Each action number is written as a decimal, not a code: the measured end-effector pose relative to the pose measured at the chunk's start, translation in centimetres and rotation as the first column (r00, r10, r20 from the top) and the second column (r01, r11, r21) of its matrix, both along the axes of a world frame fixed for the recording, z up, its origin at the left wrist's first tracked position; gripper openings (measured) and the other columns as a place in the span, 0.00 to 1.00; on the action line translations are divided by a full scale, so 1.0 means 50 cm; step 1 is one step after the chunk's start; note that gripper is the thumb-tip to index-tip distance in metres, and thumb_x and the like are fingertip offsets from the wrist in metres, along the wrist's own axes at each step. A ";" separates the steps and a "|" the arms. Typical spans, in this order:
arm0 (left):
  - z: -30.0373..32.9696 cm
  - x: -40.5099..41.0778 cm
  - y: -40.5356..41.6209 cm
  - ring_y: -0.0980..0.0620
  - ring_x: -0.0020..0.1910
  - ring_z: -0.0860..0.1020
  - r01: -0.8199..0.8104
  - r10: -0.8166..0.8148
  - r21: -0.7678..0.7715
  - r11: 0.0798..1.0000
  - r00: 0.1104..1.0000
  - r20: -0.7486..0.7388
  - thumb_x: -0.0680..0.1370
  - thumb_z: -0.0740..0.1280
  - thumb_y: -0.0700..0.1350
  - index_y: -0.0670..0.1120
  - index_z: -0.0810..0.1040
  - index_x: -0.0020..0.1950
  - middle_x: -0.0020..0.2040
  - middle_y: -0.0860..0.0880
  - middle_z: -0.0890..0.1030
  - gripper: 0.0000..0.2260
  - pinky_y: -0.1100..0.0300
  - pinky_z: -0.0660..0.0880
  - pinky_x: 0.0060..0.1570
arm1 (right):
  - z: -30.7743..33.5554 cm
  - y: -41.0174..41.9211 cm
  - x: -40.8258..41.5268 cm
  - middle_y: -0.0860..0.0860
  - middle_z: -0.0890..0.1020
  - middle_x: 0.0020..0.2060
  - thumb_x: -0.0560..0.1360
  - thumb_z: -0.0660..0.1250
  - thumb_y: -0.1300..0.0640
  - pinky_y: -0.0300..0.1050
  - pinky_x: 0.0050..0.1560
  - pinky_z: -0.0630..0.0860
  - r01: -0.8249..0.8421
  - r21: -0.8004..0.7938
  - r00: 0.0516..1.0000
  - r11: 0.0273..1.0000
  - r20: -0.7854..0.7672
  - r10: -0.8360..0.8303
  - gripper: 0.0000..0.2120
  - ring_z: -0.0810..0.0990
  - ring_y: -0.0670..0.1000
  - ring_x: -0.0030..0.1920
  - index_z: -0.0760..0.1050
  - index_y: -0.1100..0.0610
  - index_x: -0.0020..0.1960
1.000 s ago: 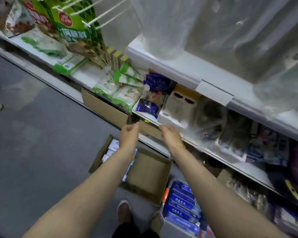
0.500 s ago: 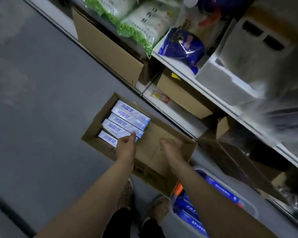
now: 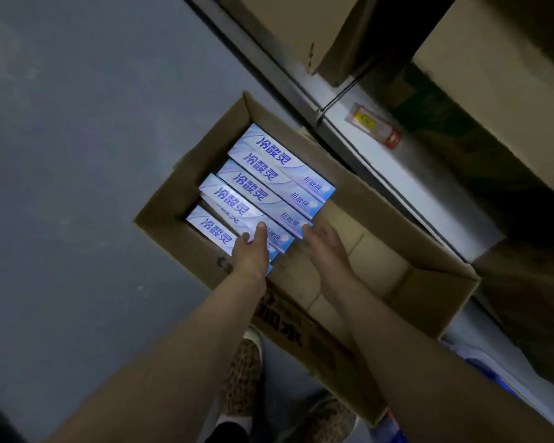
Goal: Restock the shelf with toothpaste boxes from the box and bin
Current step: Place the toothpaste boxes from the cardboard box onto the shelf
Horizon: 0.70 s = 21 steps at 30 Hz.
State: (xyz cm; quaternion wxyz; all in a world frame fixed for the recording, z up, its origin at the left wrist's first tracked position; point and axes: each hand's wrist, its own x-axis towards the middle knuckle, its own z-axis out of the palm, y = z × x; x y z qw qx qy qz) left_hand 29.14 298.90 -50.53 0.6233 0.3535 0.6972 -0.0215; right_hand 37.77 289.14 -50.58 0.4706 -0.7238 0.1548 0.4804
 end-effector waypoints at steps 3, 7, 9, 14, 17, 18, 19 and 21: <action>-0.040 0.011 0.008 0.42 0.74 0.67 -0.033 0.034 -0.017 0.999 0.999 0.026 0.81 0.62 0.59 0.47 0.56 0.81 0.79 0.46 0.62 0.33 0.46 0.65 0.73 | -0.030 0.014 0.006 0.42 0.67 0.72 0.81 0.67 0.50 0.32 0.53 0.71 0.014 0.048 0.999 0.999 0.041 -0.016 0.33 0.70 0.42 0.67 0.57 0.50 0.81; -0.070 0.019 0.007 0.43 0.75 0.66 -0.079 0.082 -0.052 0.996 0.995 0.056 0.82 0.62 0.59 0.47 0.55 0.82 0.80 0.48 0.60 0.33 0.50 0.65 0.72 | -0.063 0.031 -0.001 0.42 0.79 0.62 0.81 0.67 0.55 0.29 0.45 0.77 -0.001 0.126 0.997 0.992 0.072 -0.008 0.19 0.80 0.33 0.53 0.67 0.49 0.71; -0.070 0.024 0.008 0.46 0.73 0.68 -0.109 0.113 -0.054 0.993 0.990 0.081 0.82 0.61 0.58 0.47 0.60 0.80 0.78 0.48 0.64 0.30 0.54 0.68 0.67 | -0.071 0.037 -0.013 0.45 0.82 0.59 0.80 0.69 0.57 0.40 0.53 0.80 0.055 0.146 0.996 0.988 0.055 -0.063 0.18 0.83 0.41 0.54 0.71 0.49 0.69; -0.078 0.002 0.013 0.45 0.59 0.78 -0.288 0.295 -0.135 0.948 0.955 0.030 0.77 0.64 0.67 0.46 0.72 0.73 0.69 0.44 0.76 0.33 0.51 0.76 0.56 | -0.056 0.052 -0.050 0.40 0.84 0.45 0.76 0.72 0.65 0.35 0.45 0.80 0.115 0.115 0.990 0.987 0.066 -0.123 0.16 0.84 0.36 0.43 0.75 0.48 0.55; -0.076 -0.020 0.012 0.46 0.44 0.83 -0.370 0.378 -0.174 0.913 0.926 0.014 0.75 0.65 0.69 0.46 0.78 0.63 0.52 0.43 0.84 0.29 0.53 0.79 0.43 | -0.043 0.060 -0.085 0.50 0.86 0.53 0.71 0.77 0.61 0.50 0.53 0.83 0.097 0.083 0.994 0.992 0.042 -0.101 0.24 0.86 0.48 0.50 0.74 0.55 0.65; -0.072 -0.024 0.015 0.47 0.41 0.84 -0.380 0.389 -0.177 0.908 0.921 0.020 0.77 0.64 0.67 0.47 0.78 0.61 0.48 0.45 0.84 0.26 0.53 0.78 0.41 | -0.041 0.063 -0.093 0.50 0.84 0.55 0.69 0.78 0.56 0.51 0.55 0.82 0.068 0.049 0.995 0.996 0.065 -0.071 0.28 0.85 0.48 0.51 0.73 0.54 0.66; -0.074 -0.030 0.017 0.48 0.39 0.83 -0.387 0.397 -0.185 0.903 0.918 0.016 0.79 0.62 0.66 0.46 0.78 0.60 0.45 0.47 0.84 0.24 0.55 0.78 0.39 | -0.039 0.065 -0.098 0.49 0.81 0.57 0.67 0.79 0.52 0.48 0.55 0.81 0.035 0.003 0.995 0.999 0.096 -0.035 0.29 0.84 0.47 0.52 0.73 0.52 0.65; -0.067 -0.037 0.024 0.51 0.37 0.80 -0.408 0.412 -0.183 0.895 0.911 -0.014 0.81 0.59 0.64 0.45 0.75 0.60 0.42 0.49 0.81 0.24 0.57 0.74 0.32 | -0.037 0.064 -0.099 0.47 0.76 0.58 0.67 0.80 0.48 0.42 0.53 0.79 -0.041 -0.077 0.985 0.996 0.165 0.054 0.23 0.81 0.43 0.51 0.75 0.49 0.59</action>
